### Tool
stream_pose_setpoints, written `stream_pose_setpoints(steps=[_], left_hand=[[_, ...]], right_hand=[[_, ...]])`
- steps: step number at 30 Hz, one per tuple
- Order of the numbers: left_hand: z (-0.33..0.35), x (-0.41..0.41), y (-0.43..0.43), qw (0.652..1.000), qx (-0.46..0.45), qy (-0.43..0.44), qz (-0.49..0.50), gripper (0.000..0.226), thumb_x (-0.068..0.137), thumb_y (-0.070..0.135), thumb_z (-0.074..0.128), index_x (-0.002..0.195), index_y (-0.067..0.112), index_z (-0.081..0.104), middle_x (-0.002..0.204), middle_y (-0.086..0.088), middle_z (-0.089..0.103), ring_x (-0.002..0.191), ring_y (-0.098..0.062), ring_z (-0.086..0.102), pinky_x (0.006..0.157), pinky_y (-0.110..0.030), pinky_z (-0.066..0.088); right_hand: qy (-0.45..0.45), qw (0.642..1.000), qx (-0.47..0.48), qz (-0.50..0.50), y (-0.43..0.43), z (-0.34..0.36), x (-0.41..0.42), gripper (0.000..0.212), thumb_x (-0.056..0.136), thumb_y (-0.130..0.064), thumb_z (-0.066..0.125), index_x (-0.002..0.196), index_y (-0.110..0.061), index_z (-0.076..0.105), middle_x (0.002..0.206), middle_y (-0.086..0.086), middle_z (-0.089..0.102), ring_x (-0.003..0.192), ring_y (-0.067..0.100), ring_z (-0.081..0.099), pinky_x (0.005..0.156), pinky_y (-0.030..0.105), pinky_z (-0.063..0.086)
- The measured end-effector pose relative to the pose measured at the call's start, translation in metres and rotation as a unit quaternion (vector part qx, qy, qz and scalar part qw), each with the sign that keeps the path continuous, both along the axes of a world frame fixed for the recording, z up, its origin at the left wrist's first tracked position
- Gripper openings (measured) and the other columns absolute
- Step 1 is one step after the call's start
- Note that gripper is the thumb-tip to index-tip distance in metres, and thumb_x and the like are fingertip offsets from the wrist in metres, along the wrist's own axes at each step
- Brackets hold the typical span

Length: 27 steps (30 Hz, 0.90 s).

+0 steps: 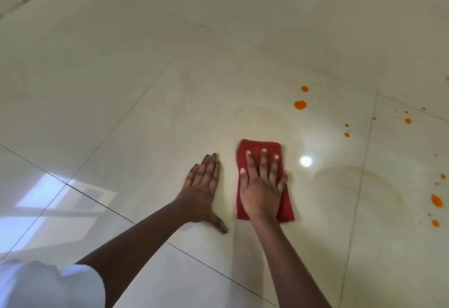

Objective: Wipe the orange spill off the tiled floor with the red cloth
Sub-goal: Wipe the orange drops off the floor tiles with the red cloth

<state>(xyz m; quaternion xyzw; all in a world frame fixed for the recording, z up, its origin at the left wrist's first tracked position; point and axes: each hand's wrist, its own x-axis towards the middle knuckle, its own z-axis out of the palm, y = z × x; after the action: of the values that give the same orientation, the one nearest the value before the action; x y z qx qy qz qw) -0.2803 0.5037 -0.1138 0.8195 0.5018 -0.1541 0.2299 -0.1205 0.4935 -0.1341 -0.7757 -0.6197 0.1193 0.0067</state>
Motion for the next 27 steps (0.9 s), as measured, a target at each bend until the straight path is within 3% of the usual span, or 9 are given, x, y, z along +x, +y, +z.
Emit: stream_pose_setpoints(steps=[2, 6, 8, 12, 13, 17, 21, 27], left_hand=[[0.002, 0.001, 0.002, 1.000, -0.016, 0.018, 0.000, 0.156, 0.044, 0.085, 0.063, 0.139, 0.006, -0.031, 0.140, -0.010, -0.047, 0.127, -0.025, -0.046, 0.109, -0.039, -0.024], [0.011, 0.016, 0.010, 0.997, -0.056, 0.044, 0.000, 0.152, 0.048, 0.083, 0.064, 0.139, 0.008, -0.032, 0.139, -0.009, -0.049, 0.127, -0.025, -0.045, 0.110, -0.051, -0.018], [0.018, 0.032, 0.014, 0.997, -0.052, 0.056, -0.026, 0.149, 0.051, 0.082, 0.064, 0.140, 0.010, -0.032, 0.143, -0.008, -0.046, 0.132, -0.027, -0.041, 0.111, -0.056, -0.014], [0.025, 0.089, 0.009, 0.989, -0.050, 0.101, -0.097, 0.142, 0.060, 0.076, 0.065, 0.142, 0.006, -0.027, 0.149, -0.013, -0.038, 0.138, -0.033, -0.032, 0.112, -0.055, -0.010], [0.025, 0.103, 0.007, 0.989, -0.049, 0.105, -0.096, 0.141, 0.061, 0.076, 0.065, 0.142, 0.004, -0.026, 0.149, -0.015, -0.037, 0.138, -0.035, -0.030, 0.113, -0.055, -0.008], [0.020, 0.134, -0.006, 0.991, -0.021, 0.116, -0.069, 0.143, 0.061, 0.076, 0.064, 0.141, -0.003, -0.024, 0.148, -0.021, -0.036, 0.137, -0.043, -0.027, 0.116, -0.054, 0.000], [0.023, 0.133, -0.007, 0.994, -0.025, 0.098, -0.043, 0.141, 0.061, 0.072, 0.068, 0.143, -0.001, -0.022, 0.150, -0.019, -0.034, 0.139, -0.041, -0.027, 0.116, -0.051, -0.001], [0.052, 0.152, -0.008, 0.989, -0.043, 0.132, -0.055, 0.120, 0.075, 0.072, 0.054, 0.147, 0.001, -0.010, 0.156, -0.018, -0.020, 0.144, -0.034, -0.017, 0.116, -0.049, -0.003]], right_hand=[[-0.003, 0.997, -0.013, 0.075, 0.026, 0.003, 0.020, 0.051, 0.097, -0.048, 0.014, 0.147, -0.041, 0.000, 0.159, -0.004, -0.005, 0.145, 0.024, -0.013, 0.113, 0.052, -0.006], [0.022, 0.990, -0.006, -0.142, 0.017, -0.001, 0.083, 0.053, 0.098, -0.047, 0.018, 0.148, -0.039, 0.004, 0.159, -0.003, -0.005, 0.145, 0.024, -0.011, 0.114, 0.055, -0.002], [0.021, 0.983, -0.011, -0.179, -0.010, -0.003, 0.069, 0.055, 0.097, -0.047, 0.020, 0.149, -0.037, 0.003, 0.159, 0.000, -0.007, 0.144, 0.027, -0.011, 0.112, 0.056, -0.004], [0.005, 0.999, -0.005, 0.045, -0.014, 0.001, 0.072, 0.054, 0.097, -0.049, 0.016, 0.147, -0.039, -0.001, 0.159, -0.001, -0.006, 0.145, 0.025, -0.011, 0.113, 0.055, -0.003], [0.005, 0.998, -0.013, 0.061, -0.005, 0.002, 0.089, 0.053, 0.097, -0.049, 0.014, 0.147, -0.040, -0.002, 0.159, -0.002, -0.007, 0.145, 0.024, -0.012, 0.114, 0.055, -0.003], [0.019, 0.997, -0.050, -0.055, 0.003, 0.001, 0.160, 0.054, 0.097, -0.050, 0.015, 0.146, -0.042, -0.005, 0.158, -0.005, -0.013, 0.143, 0.022, -0.019, 0.112, 0.052, -0.006], [0.051, 0.986, -0.160, 0.010, 0.008, 0.021, 0.184, 0.058, 0.096, -0.054, 0.018, 0.145, -0.041, -0.011, 0.154, -0.005, -0.026, 0.141, 0.024, -0.026, 0.112, 0.054, -0.006], [0.041, 0.942, -0.322, 0.091, 0.026, 0.064, 0.205, 0.062, 0.098, -0.051, 0.025, 0.146, -0.038, -0.013, 0.152, -0.002, -0.032, 0.141, 0.028, -0.024, 0.114, 0.056, -0.002]])
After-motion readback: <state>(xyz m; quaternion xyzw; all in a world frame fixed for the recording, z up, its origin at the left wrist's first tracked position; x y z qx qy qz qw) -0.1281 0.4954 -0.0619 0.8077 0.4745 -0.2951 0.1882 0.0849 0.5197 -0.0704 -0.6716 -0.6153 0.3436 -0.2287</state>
